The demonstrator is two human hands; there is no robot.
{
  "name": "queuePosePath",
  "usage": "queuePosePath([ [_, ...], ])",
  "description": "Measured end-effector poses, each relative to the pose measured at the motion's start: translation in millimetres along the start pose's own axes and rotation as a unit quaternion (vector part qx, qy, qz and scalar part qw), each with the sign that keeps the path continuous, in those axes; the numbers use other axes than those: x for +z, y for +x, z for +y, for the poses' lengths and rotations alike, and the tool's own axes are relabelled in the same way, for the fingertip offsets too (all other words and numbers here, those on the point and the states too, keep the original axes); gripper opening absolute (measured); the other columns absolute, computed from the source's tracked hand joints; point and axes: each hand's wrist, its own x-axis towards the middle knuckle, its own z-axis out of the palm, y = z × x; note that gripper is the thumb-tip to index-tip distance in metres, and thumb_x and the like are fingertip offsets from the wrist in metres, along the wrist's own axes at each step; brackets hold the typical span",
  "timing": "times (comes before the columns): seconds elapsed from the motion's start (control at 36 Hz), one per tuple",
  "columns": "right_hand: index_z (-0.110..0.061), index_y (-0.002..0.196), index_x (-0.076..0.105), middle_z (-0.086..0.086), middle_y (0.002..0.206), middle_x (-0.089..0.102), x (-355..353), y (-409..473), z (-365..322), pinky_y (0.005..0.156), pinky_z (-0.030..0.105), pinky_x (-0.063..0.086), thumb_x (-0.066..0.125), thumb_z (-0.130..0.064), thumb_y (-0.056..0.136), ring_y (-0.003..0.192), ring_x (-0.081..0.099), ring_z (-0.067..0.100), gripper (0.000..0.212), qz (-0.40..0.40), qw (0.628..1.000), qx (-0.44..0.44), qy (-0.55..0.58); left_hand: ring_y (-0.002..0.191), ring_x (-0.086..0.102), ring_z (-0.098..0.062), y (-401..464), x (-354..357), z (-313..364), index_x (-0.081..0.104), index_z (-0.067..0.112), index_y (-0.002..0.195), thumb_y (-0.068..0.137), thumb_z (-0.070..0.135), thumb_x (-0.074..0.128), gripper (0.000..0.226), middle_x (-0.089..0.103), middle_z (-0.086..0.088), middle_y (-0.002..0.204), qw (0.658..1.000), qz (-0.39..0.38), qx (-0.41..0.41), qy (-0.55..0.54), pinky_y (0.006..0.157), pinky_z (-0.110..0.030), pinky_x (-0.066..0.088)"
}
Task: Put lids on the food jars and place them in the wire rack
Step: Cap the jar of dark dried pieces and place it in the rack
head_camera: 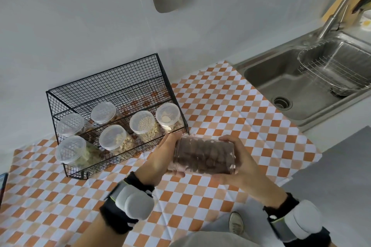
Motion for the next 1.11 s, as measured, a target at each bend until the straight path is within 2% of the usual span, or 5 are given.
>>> queuePosePath([
  [0.5,-0.041,0.126,0.05,-0.029,0.122,0.057,0.8,2.5,-1.3,0.083,0.023,0.059,0.094,-0.001,0.064,0.116,0.061,0.001,0.086,0.022,0.996,-0.047,-0.067,0.065,0.071,-0.025,4.7,5.0,-8.8,0.066,0.016,0.119,0.101,0.058,0.04,0.053,0.076,-0.014,0.087,0.999,0.0,-0.011,-0.035,0.059,-0.036,0.058],
  [0.67,-0.023,0.134,0.047,0.005,0.109,0.071,4.3,4.7,-1.1,0.058,0.036,0.063,0.087,-0.062,0.067,0.067,0.072,0.028,0.087,-0.018,0.997,0.07,0.042,0.107,0.069,-0.026,-4.9,6.9,-6.0,0.064,0.038,0.11,0.083,0.063,0.049,0.04,0.071,-0.001,0.109,0.986,0.049,0.158,0.012,0.098,-0.057,0.054],
  [0.81,-0.031,0.133,0.058,0.011,0.104,0.073,5.1,0.7,0.7,0.066,0.033,0.057,0.034,-0.089,0.078,0.073,0.067,0.027,0.083,-0.139,0.964,0.213,0.078,0.105,0.071,-0.028,-9.3,4.7,-6.9,0.063,0.034,0.11,0.088,0.051,0.051,0.03,0.074,-0.007,0.106,0.984,0.028,0.173,0.015,0.09,-0.049,0.059],
  [0.92,-0.051,0.146,0.026,-0.01,0.141,0.056,16.9,-2.0,10.7,0.072,0.031,0.062,0.065,-0.091,0.06,0.119,0.067,0.018,0.102,-0.053,0.985,0.114,0.119,0.096,0.073,-0.034,-7.3,3.8,-9.6,0.068,0.03,0.103,0.083,0.053,0.05,0.036,0.075,-0.007,0.103,0.991,0.059,0.124,-0.004,0.077,-0.048,0.061],
  [1.11,-0.031,0.131,0.044,0.006,0.123,0.061,41.2,-4.4,6.6,0.054,0.02,0.054,0.064,-0.069,0.077,0.096,0.071,0.022,0.07,0.09,0.988,0.052,0.117,0.094,0.07,-0.021,-12.1,9.7,-8.2,0.064,0.028,0.111,0.104,0.043,0.046,0.024,0.073,-0.003,0.105,0.987,0.065,0.146,0.032,0.063,-0.021,0.056],
])
